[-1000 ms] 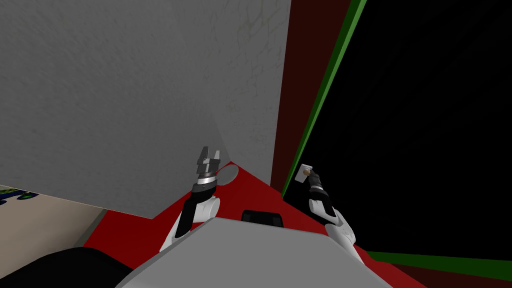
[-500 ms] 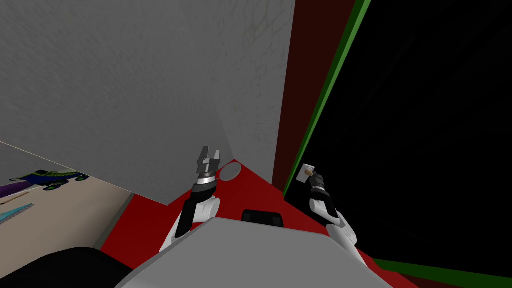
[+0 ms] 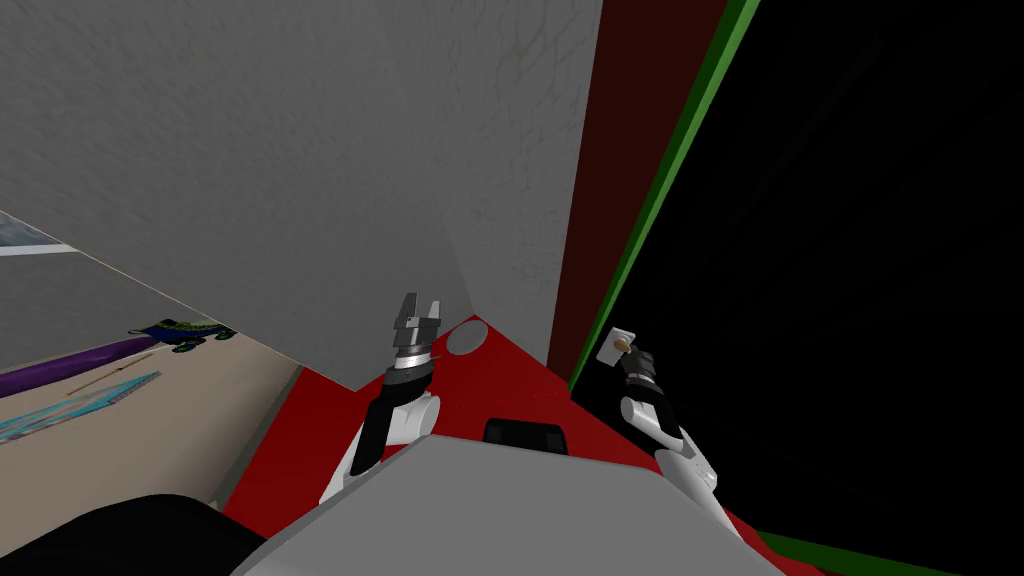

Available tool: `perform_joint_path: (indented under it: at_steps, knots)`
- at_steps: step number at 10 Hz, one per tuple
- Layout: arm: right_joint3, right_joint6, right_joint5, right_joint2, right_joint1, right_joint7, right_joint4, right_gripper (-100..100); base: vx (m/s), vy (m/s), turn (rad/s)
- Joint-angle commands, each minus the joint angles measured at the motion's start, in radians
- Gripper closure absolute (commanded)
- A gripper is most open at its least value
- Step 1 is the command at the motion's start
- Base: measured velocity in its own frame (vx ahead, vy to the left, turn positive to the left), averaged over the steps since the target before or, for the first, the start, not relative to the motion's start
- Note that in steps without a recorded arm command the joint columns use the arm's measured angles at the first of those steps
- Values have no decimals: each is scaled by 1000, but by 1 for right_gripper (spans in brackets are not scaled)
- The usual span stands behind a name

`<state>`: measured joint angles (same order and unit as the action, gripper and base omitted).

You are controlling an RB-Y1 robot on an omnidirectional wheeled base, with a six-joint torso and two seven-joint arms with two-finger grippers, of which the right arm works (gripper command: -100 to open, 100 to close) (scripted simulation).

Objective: Pull the door open

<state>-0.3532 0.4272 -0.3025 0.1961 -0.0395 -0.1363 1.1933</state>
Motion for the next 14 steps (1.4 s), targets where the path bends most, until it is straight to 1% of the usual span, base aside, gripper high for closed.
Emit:
perform_joint_path:
  at_steps: [1,2,3,4,5,7,9,14]
  knots:
    - [11,13,-42,4,14,-38,5,100,-76,-22,112]
    - [14,15,-76,11,15,-73,-1,100,-78,-8,140]
    - [14,15,-88,11,15,-79,-1,100,-60,-6,67]
    - [16,16,-128,18,16,-120,-6,100,-62,-11,116]
    - [14,9,-138,-7,-4,-127,-3,-100,-64,-26,44]
    - [16,8,-174,-21,-4,-163,8,-100,-62,16,37]
    - [20,6,-219,-39,-3,-210,22,-100,-73,12,38]
    - [29,2,-354,-96,0,-349,64,-100,-93,2,48]
